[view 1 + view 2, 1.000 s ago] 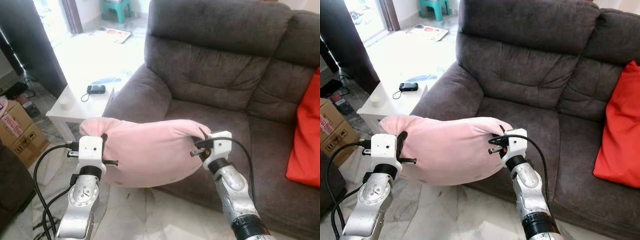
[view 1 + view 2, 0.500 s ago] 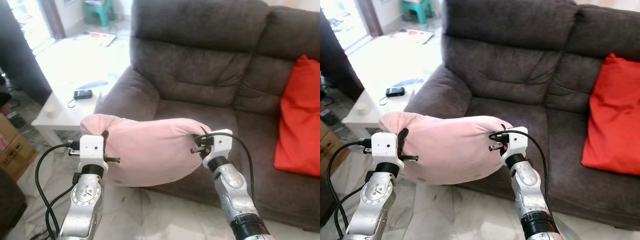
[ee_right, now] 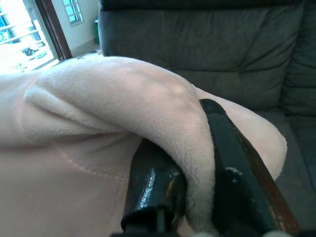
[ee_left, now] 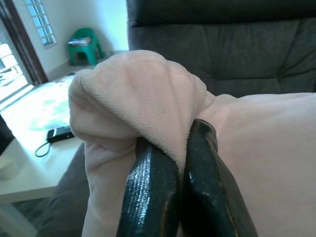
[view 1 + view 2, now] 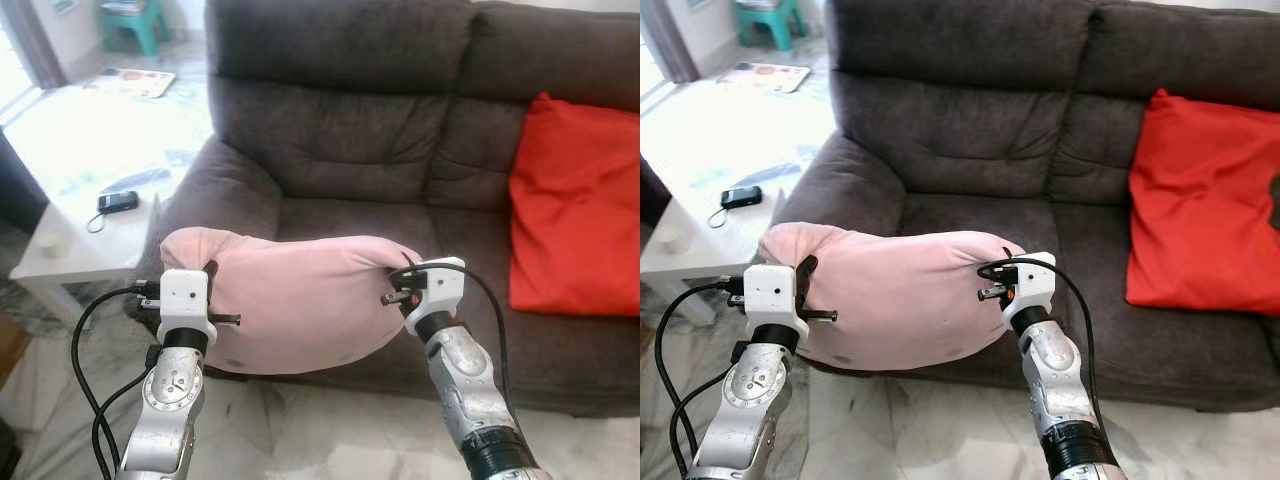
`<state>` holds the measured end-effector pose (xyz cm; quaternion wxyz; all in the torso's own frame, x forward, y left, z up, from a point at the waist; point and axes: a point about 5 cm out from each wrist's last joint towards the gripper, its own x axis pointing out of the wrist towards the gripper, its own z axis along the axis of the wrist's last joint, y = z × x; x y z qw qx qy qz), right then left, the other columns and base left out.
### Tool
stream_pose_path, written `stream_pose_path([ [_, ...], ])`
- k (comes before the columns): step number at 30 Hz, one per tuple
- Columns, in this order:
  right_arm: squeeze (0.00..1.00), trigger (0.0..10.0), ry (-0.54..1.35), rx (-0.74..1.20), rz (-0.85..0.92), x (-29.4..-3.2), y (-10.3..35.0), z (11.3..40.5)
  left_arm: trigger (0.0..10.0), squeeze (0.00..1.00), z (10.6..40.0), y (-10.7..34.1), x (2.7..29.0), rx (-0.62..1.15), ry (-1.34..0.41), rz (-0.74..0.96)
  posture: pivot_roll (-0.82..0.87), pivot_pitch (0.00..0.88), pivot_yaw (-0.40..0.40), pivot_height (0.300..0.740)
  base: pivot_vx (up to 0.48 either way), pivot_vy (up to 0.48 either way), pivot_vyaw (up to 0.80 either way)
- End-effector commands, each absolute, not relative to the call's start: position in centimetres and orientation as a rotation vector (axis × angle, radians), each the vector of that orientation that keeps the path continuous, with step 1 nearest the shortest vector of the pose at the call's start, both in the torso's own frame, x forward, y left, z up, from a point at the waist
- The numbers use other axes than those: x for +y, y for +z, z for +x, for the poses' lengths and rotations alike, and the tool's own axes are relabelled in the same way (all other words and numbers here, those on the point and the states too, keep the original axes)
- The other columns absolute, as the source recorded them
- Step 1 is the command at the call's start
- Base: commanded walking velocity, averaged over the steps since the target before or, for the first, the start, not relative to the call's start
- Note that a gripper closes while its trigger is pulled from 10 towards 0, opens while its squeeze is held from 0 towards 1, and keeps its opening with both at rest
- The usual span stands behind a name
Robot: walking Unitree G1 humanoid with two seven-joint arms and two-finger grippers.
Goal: Move the pillow to the sofa from floor
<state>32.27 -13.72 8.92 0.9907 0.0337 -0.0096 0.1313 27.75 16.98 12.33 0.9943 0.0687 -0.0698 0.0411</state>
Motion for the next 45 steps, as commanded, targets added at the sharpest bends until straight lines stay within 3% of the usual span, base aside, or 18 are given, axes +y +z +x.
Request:
stream_pose_path([
  [1, 0.00, 10.0, 0.199, -0.117, 0.074, -14.86, 11.23, 33.09, 10.0, 0.00, 27.77, 12.94, 17.75, -0.169, 0.118, 0.132, 0.10, 0.035, -0.048, 0.740, 0.000, 0.000, -0.78],
  [40, 0.00, 10.0, 0.216, -0.116, 0.069, -14.28, 11.32, 33.30, 10.0, 0.00, 27.80, 12.84, 17.65, -0.161, 0.114, 0.170, 0.10, 0.048, -0.049, 0.740, 0.000, -0.047, -0.78],
  [45, 0.00, 10.0, 0.213, -0.125, 0.073, -14.31, 11.39, 33.28, 10.0, 0.00, 27.79, 12.97, 17.65, -0.169, 0.115, 0.163, 0.10, 0.045, -0.048, 0.740, 0.000, 0.000, -0.23],
])
